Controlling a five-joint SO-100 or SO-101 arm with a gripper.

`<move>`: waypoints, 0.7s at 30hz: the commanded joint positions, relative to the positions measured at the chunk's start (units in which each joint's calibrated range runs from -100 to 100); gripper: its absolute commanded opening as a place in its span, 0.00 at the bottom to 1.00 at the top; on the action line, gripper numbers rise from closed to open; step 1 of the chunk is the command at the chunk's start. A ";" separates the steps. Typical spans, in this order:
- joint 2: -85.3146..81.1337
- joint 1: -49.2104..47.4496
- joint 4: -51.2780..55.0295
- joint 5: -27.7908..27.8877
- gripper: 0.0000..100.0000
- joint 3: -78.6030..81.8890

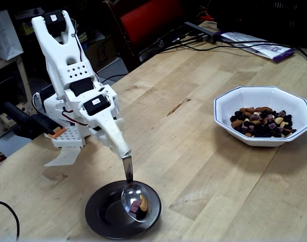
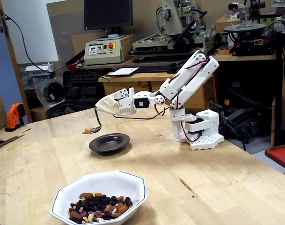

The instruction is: Use spoon to transfer food from the white bowl to brown plate

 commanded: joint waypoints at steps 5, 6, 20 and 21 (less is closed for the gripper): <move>-1.79 0.35 0.23 -0.20 0.05 0.42; -1.79 0.35 0.23 -0.20 0.05 0.42; -1.79 0.64 0.39 -0.20 0.05 0.42; -1.71 0.57 0.39 -0.20 0.05 0.42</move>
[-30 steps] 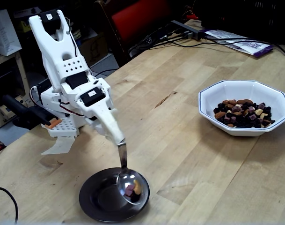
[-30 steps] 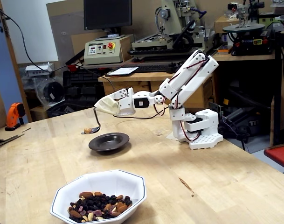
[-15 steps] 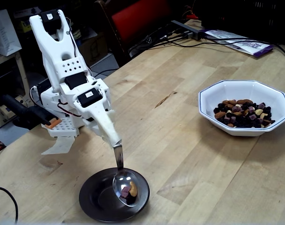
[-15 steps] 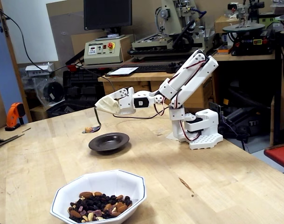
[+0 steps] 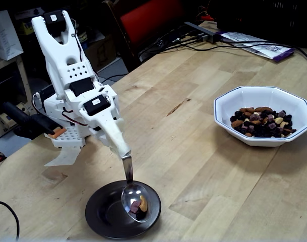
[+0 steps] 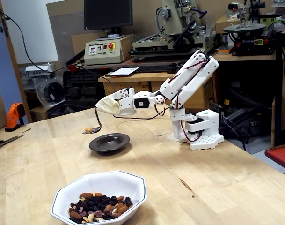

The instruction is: Use spoon to transfer food from the white bowl to brown plate

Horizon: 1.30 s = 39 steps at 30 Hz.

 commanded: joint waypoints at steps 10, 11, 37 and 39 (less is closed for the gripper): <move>-1.88 0.87 4.42 -0.20 0.05 0.42; -1.88 1.01 4.73 -0.20 0.05 0.42; -1.88 0.87 5.84 -0.15 0.05 -0.29; -1.88 1.01 7.10 -0.15 0.05 -0.29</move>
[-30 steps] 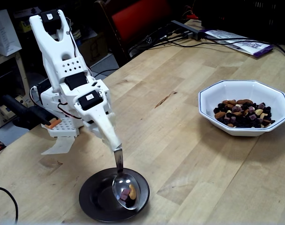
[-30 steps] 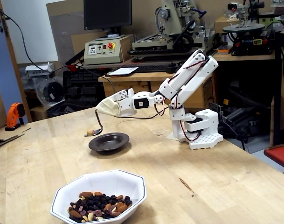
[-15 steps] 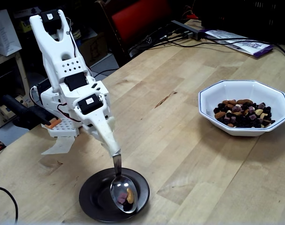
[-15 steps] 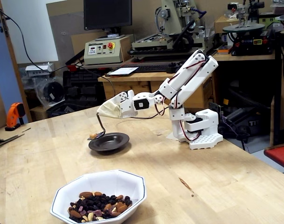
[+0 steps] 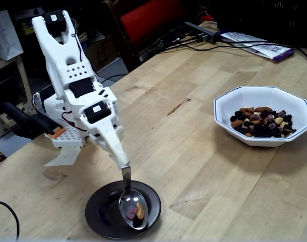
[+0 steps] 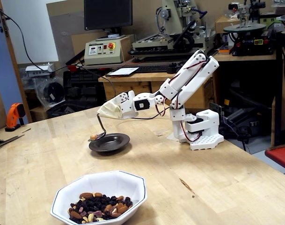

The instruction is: Use spoon to transfer food from the white bowl to brown plate

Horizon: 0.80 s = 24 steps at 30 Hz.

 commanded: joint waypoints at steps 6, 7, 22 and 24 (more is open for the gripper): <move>-6.93 0.43 7.72 -0.20 0.05 -1.88; -9.07 0.43 9.30 -0.20 0.05 -2.15; -41.33 -0.09 41.40 -0.20 0.05 -2.68; -44.41 -0.09 44.32 -0.20 0.05 -2.23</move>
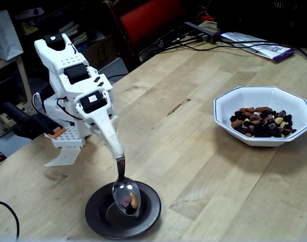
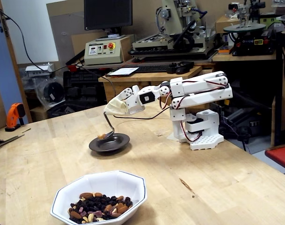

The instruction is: Use spoon to transfer food from the white bowl to brown plate

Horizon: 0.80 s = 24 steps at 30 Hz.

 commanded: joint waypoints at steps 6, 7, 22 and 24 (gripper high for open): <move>-10.99 -0.17 11.53 -0.10 0.05 -2.06; -11.08 -0.17 12.56 -0.10 0.05 -2.06; -11.08 -0.17 16.03 -0.10 0.05 -2.59; -11.08 -0.17 16.03 -0.10 0.05 -2.59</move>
